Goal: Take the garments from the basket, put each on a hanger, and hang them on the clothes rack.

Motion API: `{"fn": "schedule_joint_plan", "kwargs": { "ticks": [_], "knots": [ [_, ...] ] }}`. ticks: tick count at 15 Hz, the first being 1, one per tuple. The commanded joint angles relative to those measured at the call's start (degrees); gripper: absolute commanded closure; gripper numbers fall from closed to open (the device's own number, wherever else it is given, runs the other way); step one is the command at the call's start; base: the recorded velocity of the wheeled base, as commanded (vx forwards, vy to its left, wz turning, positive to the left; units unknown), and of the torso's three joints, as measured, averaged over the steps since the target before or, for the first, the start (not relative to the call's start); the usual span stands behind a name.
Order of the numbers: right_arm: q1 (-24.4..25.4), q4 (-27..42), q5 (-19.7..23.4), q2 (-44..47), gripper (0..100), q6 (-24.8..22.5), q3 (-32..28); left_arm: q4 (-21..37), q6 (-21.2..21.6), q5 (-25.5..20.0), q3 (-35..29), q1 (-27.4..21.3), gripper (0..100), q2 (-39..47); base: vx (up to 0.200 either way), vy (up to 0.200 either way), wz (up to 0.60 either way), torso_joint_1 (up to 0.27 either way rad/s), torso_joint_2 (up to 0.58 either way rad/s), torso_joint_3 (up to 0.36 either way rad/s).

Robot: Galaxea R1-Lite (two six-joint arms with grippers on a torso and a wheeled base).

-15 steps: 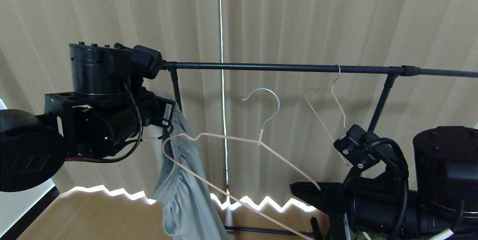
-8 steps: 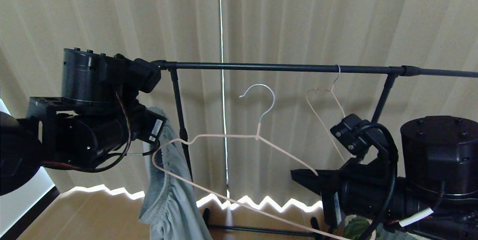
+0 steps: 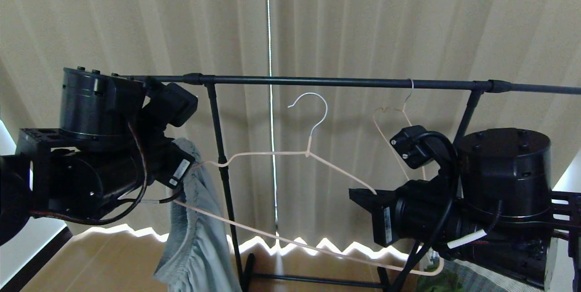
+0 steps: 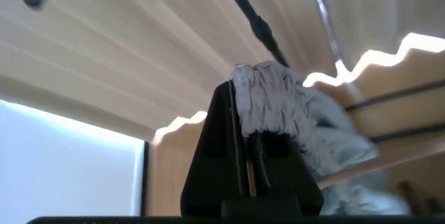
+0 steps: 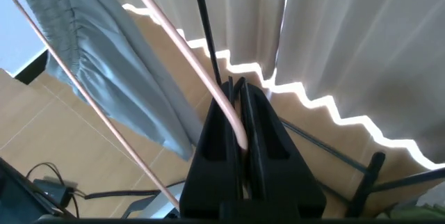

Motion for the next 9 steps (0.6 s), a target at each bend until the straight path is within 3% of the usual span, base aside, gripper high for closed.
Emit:
{"fn": "schedule_joint_plan", "kwargs": {
  "ticks": [1,4,9],
  "knots": [
    [0.2,0.0,0.0,-0.5,100,0.1,0.2,0.0,1.0,-0.1,0.4,0.2,100,-0.3,0.000,0.000,0.00,0.000,0.00,0.000],
    [3.9,0.4,2.0,-3.2,100,4.9,0.1,-0.6,1.5,-0.1,1.9,-0.9,100,0.6,0.000,0.000,0.00,0.000,0.00,0.000],
    [8.7,1.1,12.8,-7.9,100,10.4,0.5,-3.3,1.1,0.1,1.8,-0.5,100,2.7,0.000,0.000,0.00,0.000,0.00,0.000]
  ]
}}
